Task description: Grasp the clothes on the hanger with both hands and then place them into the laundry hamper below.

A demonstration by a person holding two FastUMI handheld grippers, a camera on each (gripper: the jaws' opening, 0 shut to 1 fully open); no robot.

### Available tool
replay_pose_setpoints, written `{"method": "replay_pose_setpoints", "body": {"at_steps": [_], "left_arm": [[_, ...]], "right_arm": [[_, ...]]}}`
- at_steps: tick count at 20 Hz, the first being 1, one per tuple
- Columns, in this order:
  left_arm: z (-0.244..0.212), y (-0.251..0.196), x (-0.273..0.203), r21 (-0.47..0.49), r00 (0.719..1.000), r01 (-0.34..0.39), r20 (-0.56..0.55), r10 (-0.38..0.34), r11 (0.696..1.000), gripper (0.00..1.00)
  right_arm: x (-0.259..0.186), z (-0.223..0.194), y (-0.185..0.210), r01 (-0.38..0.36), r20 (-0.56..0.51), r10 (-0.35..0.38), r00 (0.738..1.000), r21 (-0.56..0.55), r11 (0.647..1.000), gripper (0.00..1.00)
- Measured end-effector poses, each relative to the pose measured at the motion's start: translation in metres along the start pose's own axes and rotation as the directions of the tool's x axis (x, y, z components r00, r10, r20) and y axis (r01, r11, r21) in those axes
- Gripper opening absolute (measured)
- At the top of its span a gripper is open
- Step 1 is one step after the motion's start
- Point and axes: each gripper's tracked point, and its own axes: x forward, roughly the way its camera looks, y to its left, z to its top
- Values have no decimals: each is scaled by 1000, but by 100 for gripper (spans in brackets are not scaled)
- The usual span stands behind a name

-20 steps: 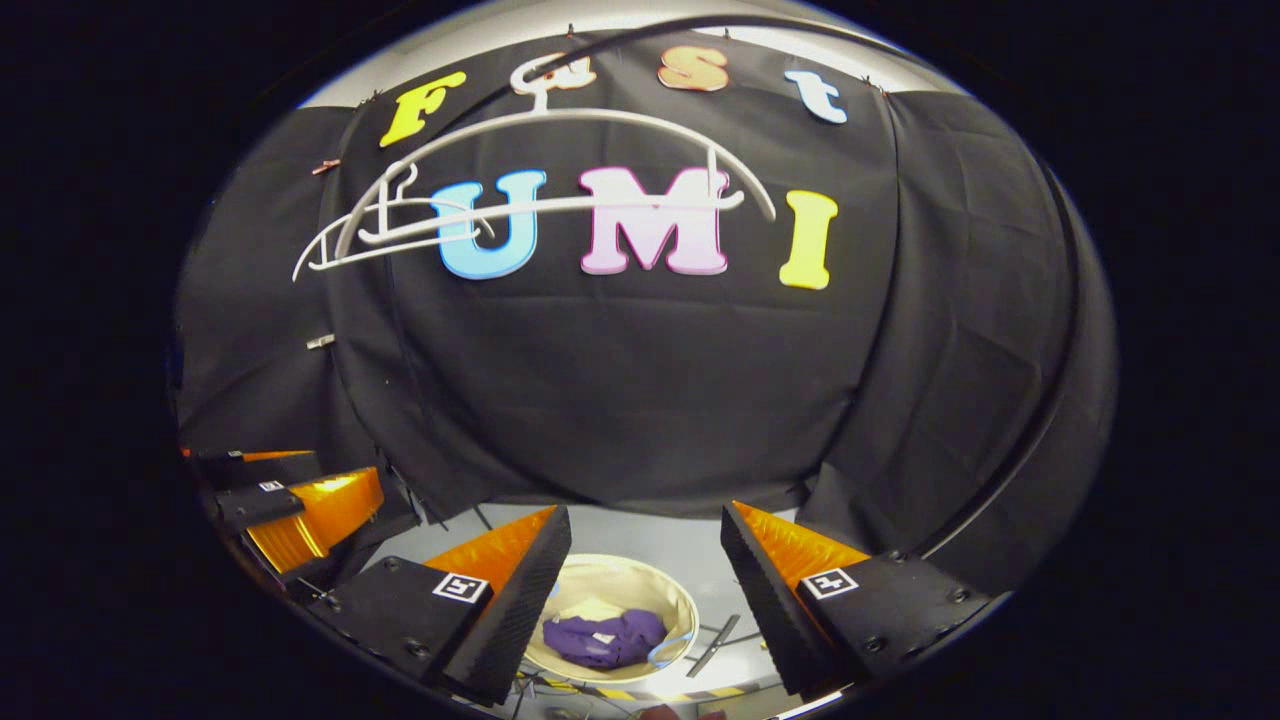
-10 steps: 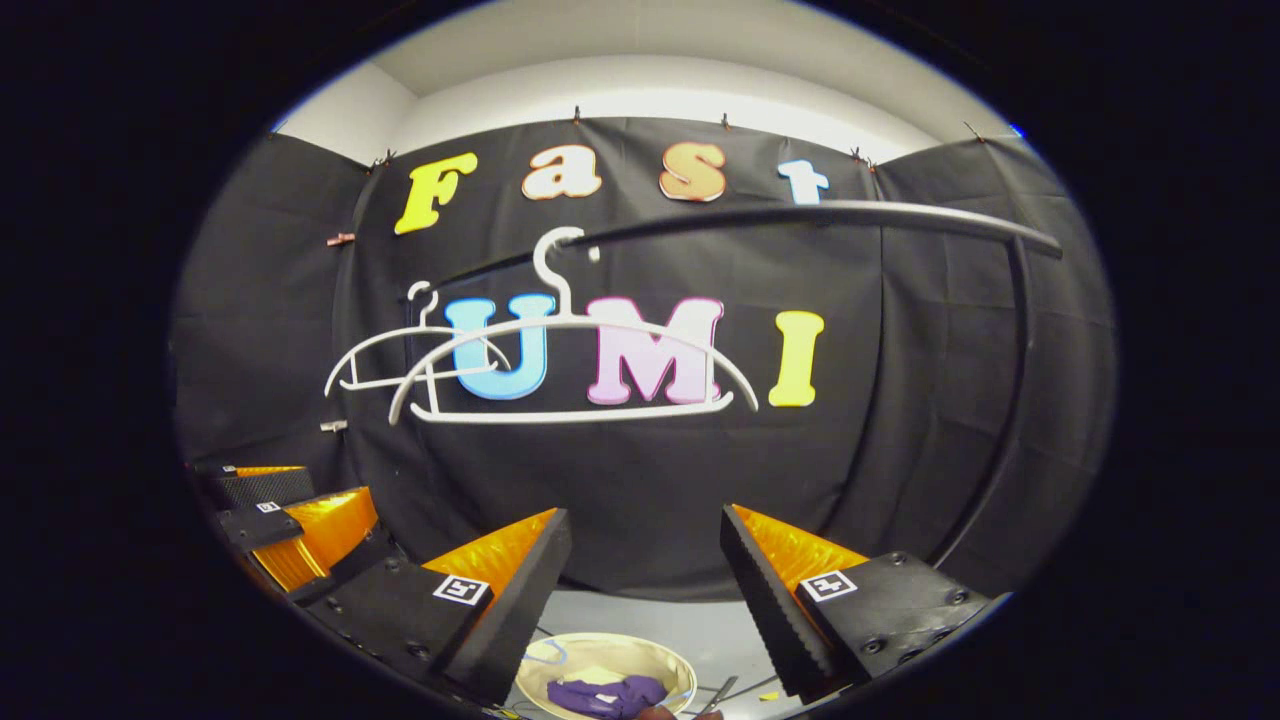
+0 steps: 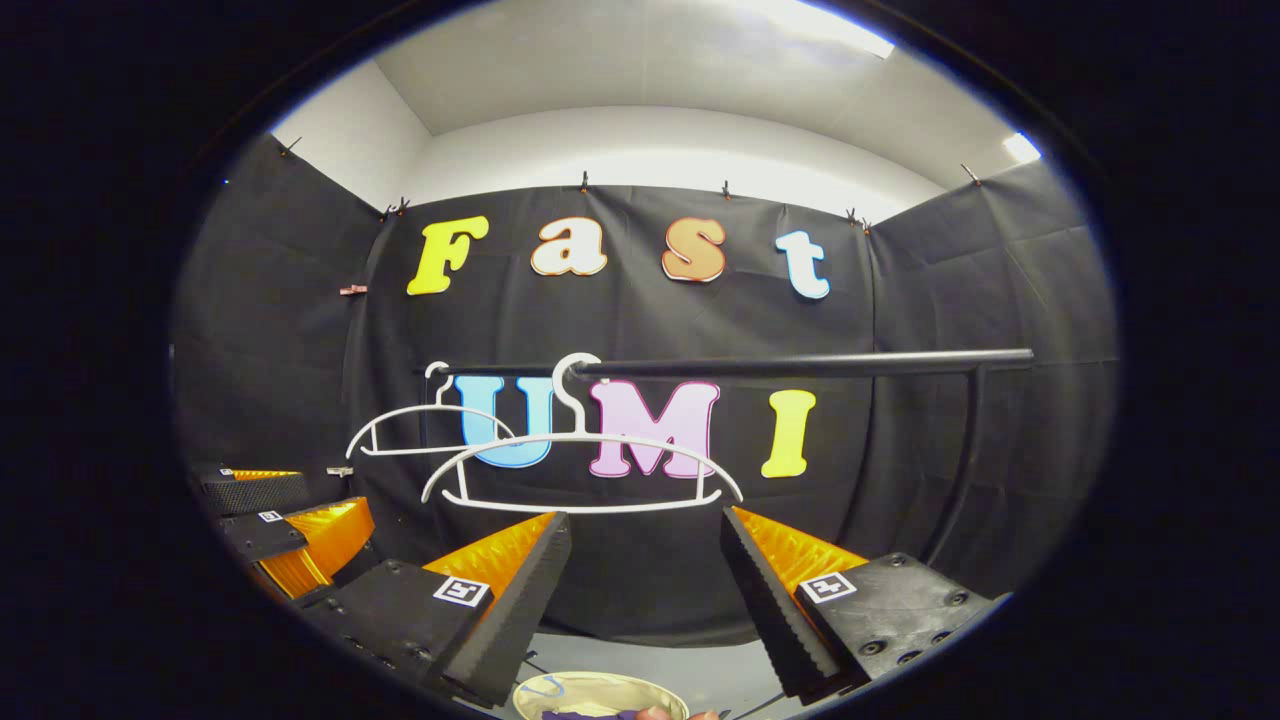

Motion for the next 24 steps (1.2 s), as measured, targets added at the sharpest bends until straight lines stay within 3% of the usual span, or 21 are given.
{"method": "replay_pose_setpoints", "body": {"at_steps": [4,24], "left_arm": [[13,3,-7,-2,999,-8,32,8,1000,97],[17,-4,-12,-8,999,17,50,-17,1000,97]], "right_arm": [[-1,0,3,-4,-4,4,1000,9,1000,99],[-8,-10,3,7,-24,-7,1000,13,1000,96]]}}
